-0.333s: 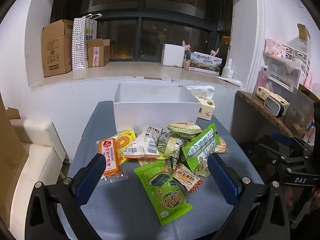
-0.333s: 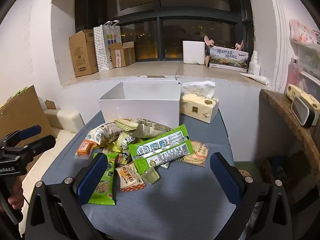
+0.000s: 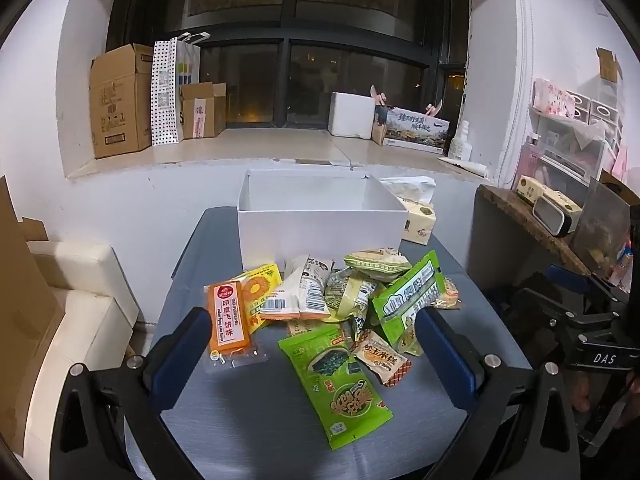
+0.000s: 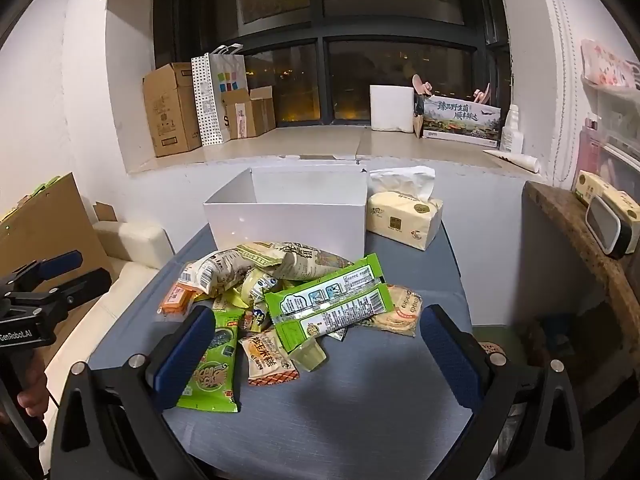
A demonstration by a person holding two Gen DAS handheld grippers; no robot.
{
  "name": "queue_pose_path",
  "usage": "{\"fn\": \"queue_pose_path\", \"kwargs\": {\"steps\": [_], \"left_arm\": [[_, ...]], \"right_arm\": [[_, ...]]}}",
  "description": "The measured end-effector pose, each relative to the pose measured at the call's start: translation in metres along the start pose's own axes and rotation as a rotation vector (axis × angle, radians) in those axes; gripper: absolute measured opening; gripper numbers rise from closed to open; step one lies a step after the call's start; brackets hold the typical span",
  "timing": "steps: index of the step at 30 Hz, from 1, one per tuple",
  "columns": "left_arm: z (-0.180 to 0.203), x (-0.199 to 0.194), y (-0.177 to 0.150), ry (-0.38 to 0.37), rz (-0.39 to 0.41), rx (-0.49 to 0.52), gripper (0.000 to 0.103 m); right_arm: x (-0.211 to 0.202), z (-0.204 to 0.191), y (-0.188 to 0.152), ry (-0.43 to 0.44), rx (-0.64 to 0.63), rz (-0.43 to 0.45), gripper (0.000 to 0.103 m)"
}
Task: Organize snacks
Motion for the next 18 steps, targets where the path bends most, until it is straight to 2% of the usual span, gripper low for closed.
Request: {"fn": "queue_pose_path", "kwargs": {"steps": [7,18], "left_arm": [[-0.004,0.003,0.002,0.005,-0.008,0.001,0.103],[0.002,0.001,-0.004,0.008,-0.007,0.009,0.103]], "right_arm": [[0.011,0.043,0.007,0.003,0.01,-0.001,0.103],[0.011,0.042,0.004,0.007,0.007,0.004,0.103]]}}
Point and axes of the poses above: each gripper's, at about its wrist camera, not at the fingertips, and x roughly the way its jaws point, z to its right, y to its top, the point moved 7 cm from there along x, roughly the way its jaws point, and after that the axes turned 13 degrees about y, right-handed, at the moved point
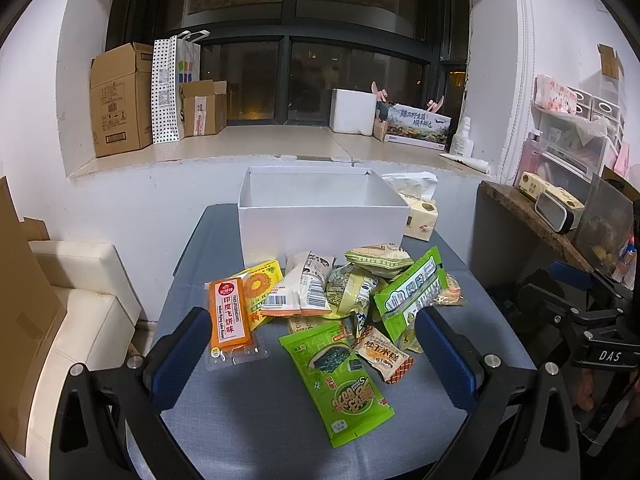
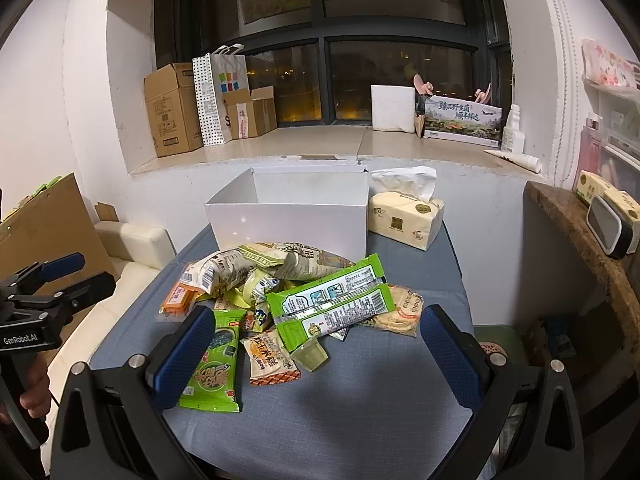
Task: Organize snacks
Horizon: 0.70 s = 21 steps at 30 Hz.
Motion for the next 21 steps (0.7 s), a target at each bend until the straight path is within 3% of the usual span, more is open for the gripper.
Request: {"fn": "queue_pose_path", "kwargs": {"steps": [21], "left_arm": [[0.0026,0.0018,-0.0027,-0.003,-0.009,0.01,0.103]], "right_arm": [[0.0044,-0.0019,-0.0035,0.008,-0.008,-0.004,0.103]]}}
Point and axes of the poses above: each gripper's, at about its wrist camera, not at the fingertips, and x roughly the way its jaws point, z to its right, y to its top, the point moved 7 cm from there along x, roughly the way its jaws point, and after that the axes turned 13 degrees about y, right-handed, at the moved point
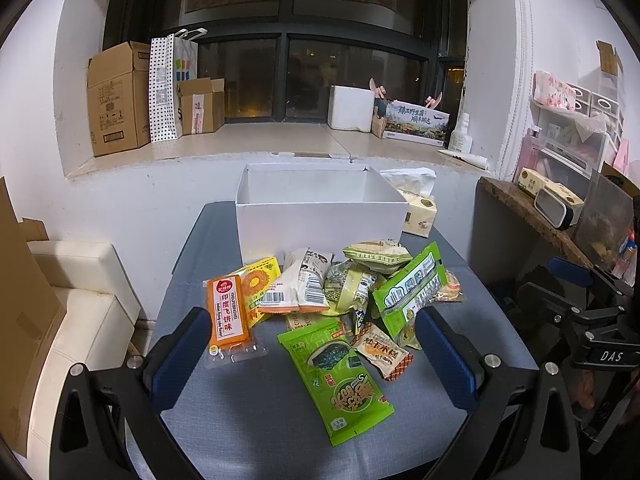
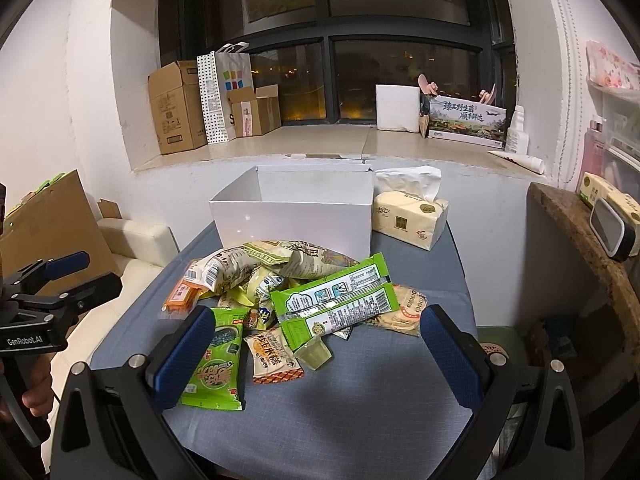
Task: Organize snacks
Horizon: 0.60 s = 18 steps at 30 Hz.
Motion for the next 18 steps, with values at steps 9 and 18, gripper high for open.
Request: {"fn": "queue_pose_path", "kwargs": {"steps": [9,18], "left_arm": [[0.0011,0.0011,0.0003,-0.005,0.006,0.007,0.103],[0.0029,0.0005,0.0011,-0.006,0.009,0.011,0.103]], "right_arm": [[0.0007,-0.0004,-0.0012,0.001,0.0,-0.003,0.103],[0.0006,-0.001,-0.0013,0.002,-0.003,-0.001,0.103]]}}
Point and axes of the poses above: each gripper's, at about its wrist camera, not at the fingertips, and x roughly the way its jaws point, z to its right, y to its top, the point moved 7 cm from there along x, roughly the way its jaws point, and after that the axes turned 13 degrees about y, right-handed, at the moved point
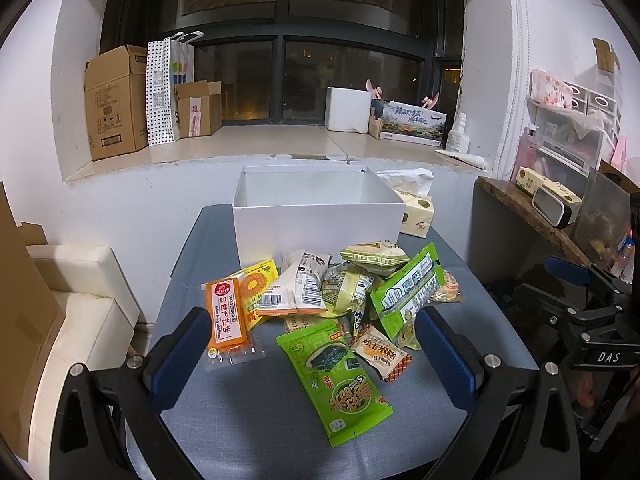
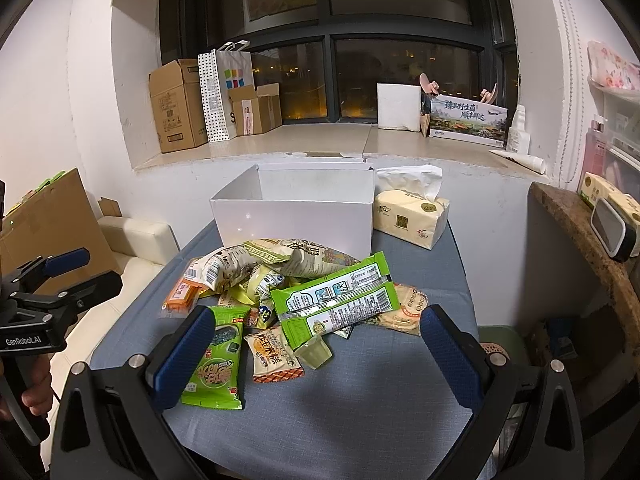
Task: Organize snacks
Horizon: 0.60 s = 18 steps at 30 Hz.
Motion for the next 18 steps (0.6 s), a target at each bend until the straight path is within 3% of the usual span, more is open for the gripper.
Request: {"fn": "queue_pose_path", "kwargs": {"steps": [18], "left_arm": [[0.0001,-0.0004,0.0001,-0.001,-0.001,0.0,0.103]], "right_arm": [[-0.0008,-0.0025,0.001,0.015,-0.009,-0.005,0.103]]}}
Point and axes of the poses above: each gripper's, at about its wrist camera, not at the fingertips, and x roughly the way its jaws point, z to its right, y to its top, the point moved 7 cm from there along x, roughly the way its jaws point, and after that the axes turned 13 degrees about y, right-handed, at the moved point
